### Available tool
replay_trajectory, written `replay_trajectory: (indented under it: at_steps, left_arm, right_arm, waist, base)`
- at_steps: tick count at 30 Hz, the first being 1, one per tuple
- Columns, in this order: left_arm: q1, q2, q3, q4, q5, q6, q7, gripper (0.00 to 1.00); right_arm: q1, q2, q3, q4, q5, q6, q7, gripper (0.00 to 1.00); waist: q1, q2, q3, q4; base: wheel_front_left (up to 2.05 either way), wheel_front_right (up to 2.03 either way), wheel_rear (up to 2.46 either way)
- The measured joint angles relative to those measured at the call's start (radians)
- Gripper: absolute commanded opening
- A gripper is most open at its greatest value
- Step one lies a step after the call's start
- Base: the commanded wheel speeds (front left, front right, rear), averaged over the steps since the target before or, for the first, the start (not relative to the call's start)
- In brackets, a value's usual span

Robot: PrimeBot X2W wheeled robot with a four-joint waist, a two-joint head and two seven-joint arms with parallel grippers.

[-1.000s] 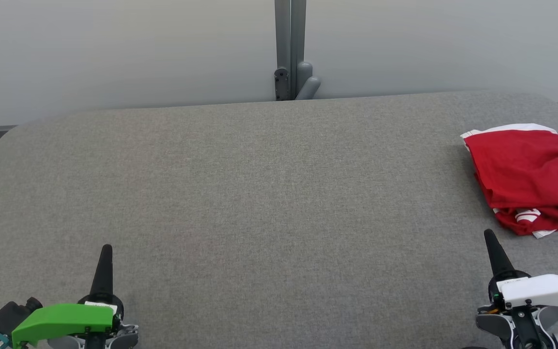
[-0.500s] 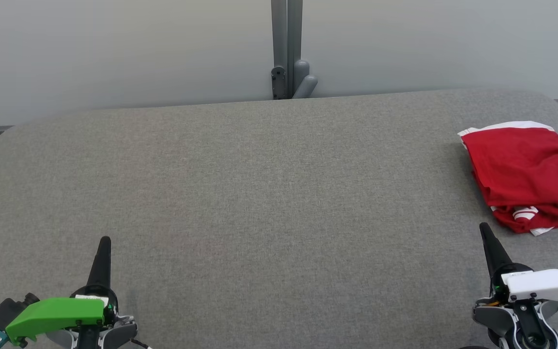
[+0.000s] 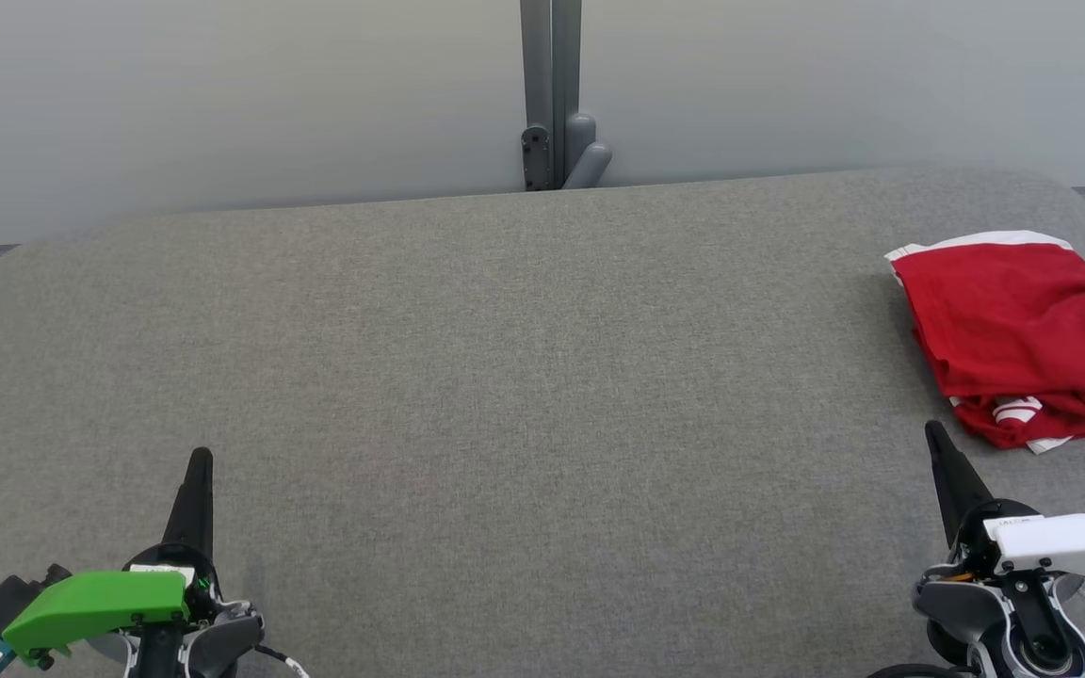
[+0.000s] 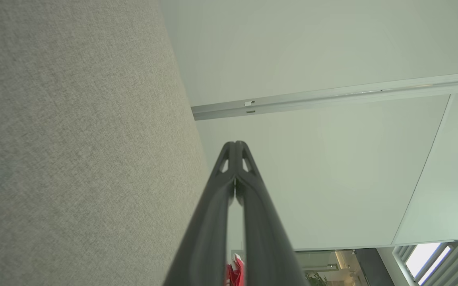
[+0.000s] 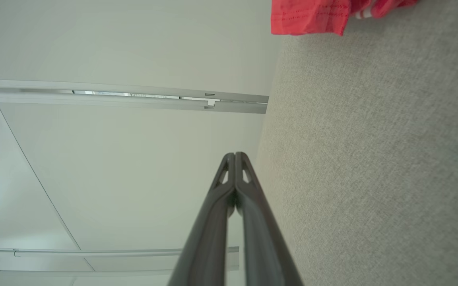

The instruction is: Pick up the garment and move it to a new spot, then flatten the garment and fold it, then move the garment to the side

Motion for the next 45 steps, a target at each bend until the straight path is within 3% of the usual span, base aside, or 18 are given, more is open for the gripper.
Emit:
replay_trajectory:
  at_steps: [16, 45]
  left_arm:
    - [-0.020, -0.002, 0.009, -0.006, -0.103, 0.000, 0.026, 0.00]
    - [-0.020, -0.002, 0.009, -0.006, -0.103, 0.000, 0.026, 0.00]
  right_arm:
    - [-0.014, -0.002, 0.007, -0.002, 0.122, 0.000, 0.028, 0.00]
    - [-0.015, -0.002, 0.007, -0.003, 0.122, 0.000, 0.028, 0.00]
  waist:
    - [0.0000, 0.0000, 0.005, -0.009]
    - [0.0000, 0.0000, 0.005, -0.009]
  base:
    - [0.00, 0.00, 0.00]
    - [0.00, 0.00, 0.00]
